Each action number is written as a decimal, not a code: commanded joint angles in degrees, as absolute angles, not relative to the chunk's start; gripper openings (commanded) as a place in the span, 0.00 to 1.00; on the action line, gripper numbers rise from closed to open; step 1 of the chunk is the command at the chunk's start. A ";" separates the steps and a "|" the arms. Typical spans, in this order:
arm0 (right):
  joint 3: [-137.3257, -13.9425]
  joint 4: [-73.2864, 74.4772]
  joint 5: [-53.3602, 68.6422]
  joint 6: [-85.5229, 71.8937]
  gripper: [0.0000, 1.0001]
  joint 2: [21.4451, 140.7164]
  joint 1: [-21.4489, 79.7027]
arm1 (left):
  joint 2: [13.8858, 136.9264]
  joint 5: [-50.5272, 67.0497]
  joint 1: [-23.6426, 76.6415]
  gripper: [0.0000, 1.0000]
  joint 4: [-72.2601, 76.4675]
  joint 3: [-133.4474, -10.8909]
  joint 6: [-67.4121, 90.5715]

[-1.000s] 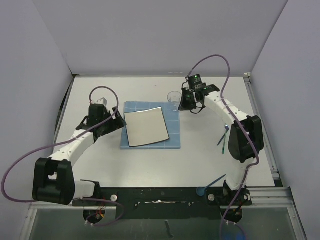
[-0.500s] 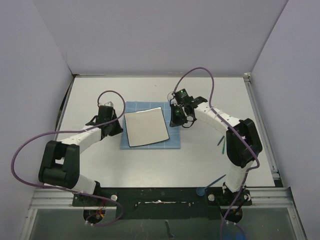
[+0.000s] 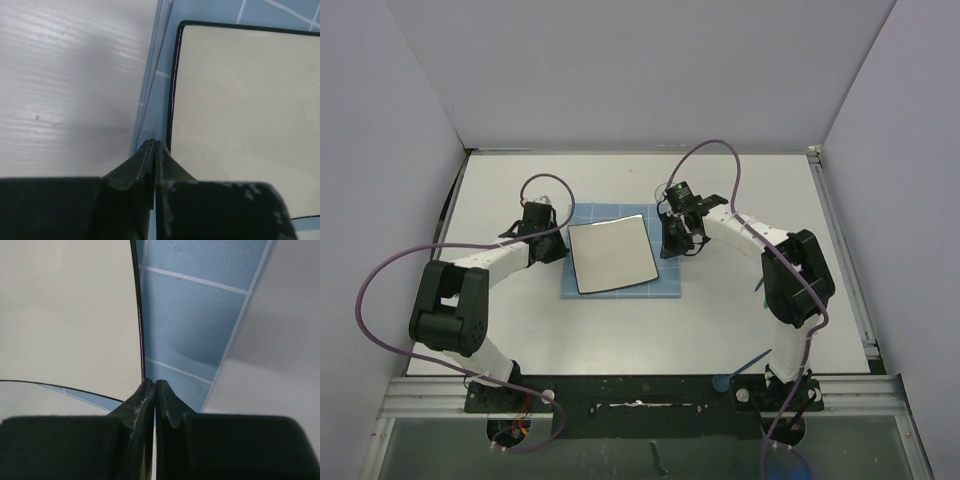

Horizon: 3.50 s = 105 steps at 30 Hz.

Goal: Set the dinner table for one person
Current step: Adjust the plate on the napkin.

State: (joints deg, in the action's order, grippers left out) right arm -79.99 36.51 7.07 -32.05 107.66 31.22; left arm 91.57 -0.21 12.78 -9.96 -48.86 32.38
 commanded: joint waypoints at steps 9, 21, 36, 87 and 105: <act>-80.27 35.63 5.73 -31.74 0.00 109.09 31.16 | 100.05 0.88 14.03 0.00 -6.23 -55.90 32.37; -79.26 36.17 6.33 -31.23 0.00 111.59 31.18 | 102.74 1.33 15.43 0.00 -5.40 -57.12 32.20; -79.04 36.82 8.31 -30.94 0.00 116.05 31.47 | 103.07 0.59 18.37 0.00 -7.36 -61.13 32.01; -89.61 41.24 7.24 -30.37 0.00 118.53 32.86 | 106.75 2.92 19.86 0.00 -7.82 -64.30 32.16; -94.37 41.61 7.80 -30.67 0.00 121.11 32.61 | 106.53 2.98 19.96 0.00 -7.81 -63.82 32.21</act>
